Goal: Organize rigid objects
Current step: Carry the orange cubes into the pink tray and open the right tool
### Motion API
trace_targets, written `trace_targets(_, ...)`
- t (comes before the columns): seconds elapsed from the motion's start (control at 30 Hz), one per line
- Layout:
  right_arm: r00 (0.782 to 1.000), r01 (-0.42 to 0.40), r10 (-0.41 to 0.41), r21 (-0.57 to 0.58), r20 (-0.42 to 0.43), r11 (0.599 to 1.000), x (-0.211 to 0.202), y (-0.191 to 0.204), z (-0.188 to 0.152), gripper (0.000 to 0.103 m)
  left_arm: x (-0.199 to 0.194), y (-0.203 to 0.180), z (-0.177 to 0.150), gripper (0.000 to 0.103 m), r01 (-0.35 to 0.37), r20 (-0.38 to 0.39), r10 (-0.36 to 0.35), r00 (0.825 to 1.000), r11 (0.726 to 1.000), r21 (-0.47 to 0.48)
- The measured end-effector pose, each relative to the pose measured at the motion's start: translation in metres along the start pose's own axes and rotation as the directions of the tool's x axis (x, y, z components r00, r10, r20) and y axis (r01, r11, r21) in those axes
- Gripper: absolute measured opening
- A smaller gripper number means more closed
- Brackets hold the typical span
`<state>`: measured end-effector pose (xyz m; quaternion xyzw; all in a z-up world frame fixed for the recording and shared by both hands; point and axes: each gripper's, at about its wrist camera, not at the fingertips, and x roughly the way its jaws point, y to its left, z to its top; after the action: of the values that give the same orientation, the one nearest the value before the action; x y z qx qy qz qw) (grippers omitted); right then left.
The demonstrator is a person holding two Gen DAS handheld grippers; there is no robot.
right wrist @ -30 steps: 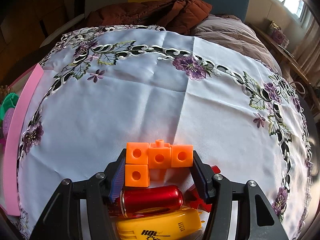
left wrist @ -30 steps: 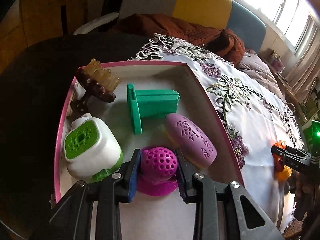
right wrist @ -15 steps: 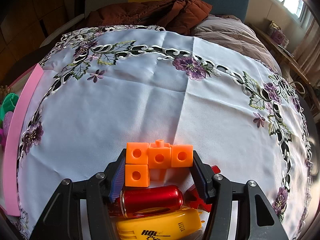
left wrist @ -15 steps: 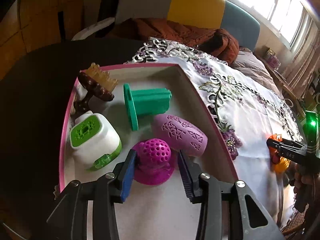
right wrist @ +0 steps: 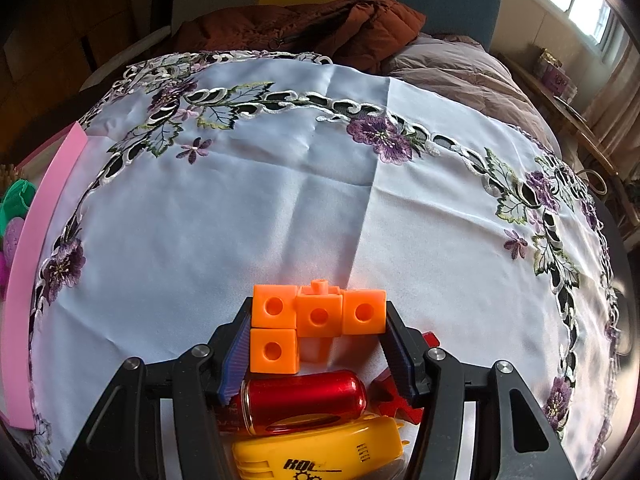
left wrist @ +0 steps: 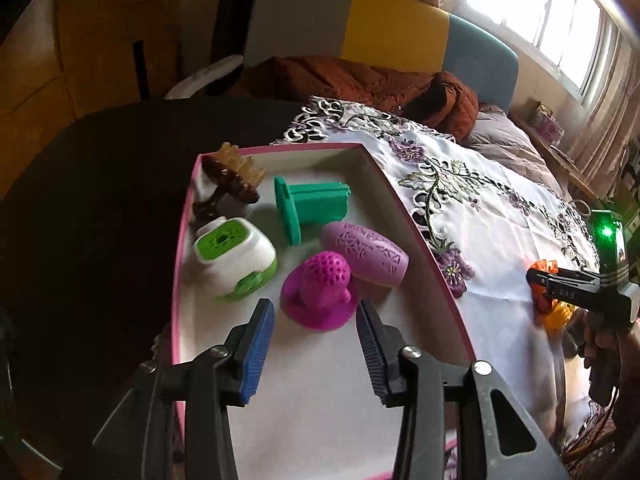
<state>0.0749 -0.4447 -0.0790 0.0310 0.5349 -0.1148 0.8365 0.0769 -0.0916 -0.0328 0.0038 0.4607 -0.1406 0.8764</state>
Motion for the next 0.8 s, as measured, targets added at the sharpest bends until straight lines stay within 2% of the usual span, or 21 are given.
trace_targets(0.4,1.000,0.019,-0.019,-0.022,0.017,1.000,-0.002,0.002,-0.002,0.059,-0.026,0.011,-0.017,0.043,-0.008,0.028,0.008,1.000,1.000,-0.007)
trace_targets(0.8,0.998,0.056,-0.056,-0.006,0.016,0.998,-0.009,0.009,-0.001,0.059,-0.036,0.037,-0.027,0.043,-0.015,0.033,0.017,0.999,0.998,-0.061)
